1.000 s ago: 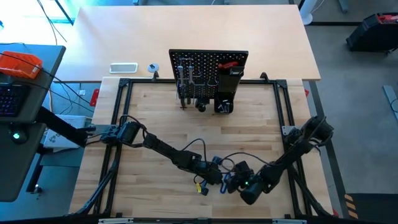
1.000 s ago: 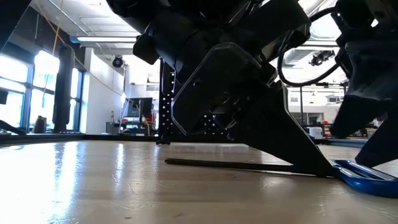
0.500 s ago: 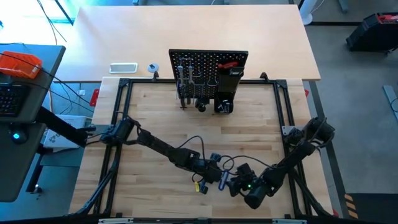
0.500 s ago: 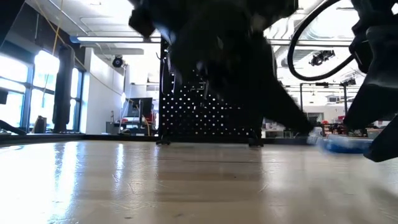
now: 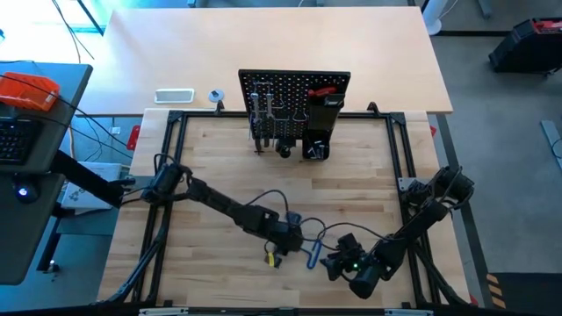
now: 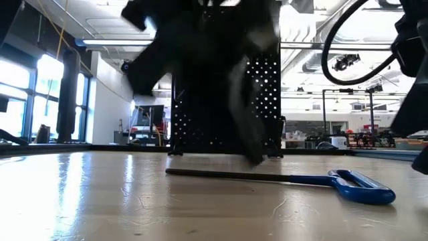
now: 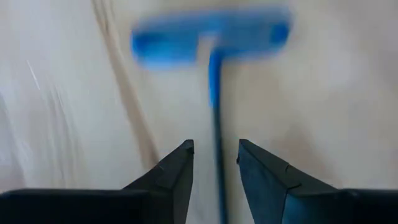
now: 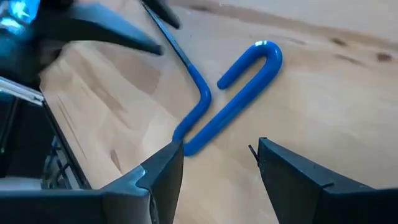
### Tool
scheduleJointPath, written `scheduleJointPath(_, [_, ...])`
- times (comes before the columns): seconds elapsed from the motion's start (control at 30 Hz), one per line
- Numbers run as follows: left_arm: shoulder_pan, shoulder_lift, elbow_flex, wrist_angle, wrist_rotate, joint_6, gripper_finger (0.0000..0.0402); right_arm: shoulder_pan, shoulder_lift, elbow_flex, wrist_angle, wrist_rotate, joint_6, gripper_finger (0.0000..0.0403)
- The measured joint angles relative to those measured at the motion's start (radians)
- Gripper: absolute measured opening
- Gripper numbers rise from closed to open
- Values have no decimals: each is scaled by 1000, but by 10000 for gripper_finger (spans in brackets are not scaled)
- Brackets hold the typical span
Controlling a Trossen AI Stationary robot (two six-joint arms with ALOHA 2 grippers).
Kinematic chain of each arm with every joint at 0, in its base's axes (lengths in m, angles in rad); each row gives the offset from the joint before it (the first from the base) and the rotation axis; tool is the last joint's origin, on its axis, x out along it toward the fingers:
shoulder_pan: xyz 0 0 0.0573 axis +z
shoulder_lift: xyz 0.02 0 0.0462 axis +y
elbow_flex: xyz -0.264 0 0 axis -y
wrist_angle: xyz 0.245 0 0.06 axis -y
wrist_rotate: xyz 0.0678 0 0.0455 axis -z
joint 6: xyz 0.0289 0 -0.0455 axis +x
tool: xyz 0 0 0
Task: Hang tools onto peg board
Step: Hang the blue pick tool onto the peg board
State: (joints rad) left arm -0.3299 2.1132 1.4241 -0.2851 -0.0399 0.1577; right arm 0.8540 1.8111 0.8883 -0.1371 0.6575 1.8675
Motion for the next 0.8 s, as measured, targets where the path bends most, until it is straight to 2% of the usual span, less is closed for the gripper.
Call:
scheduleJointPath(0.1, [10, -4, -61, 2, 5, -16, 119, 0, 0, 0, 0, 24, 18, 201])
scheduleJointPath(0.23, [12, -10, -133, 135, 22, -24, 119, -7, 0, 0, 0, 24, 18, 201])
scheduleJointPath(0.4, [2, 1, -139, 262, 23, 13, 120, -25, 0, 0, 9, 20, 25, 201])
scheduleJointPath(0.63, [4, 10, -139, 346, 31, 55, 120, -53, 5, 1, 20, -31, 40, 201])
scheduleJointPath(0.8, [10, 35, -137, 424, 77, 55, 117, -57, 43, 1, 41, -55, 86, 201])
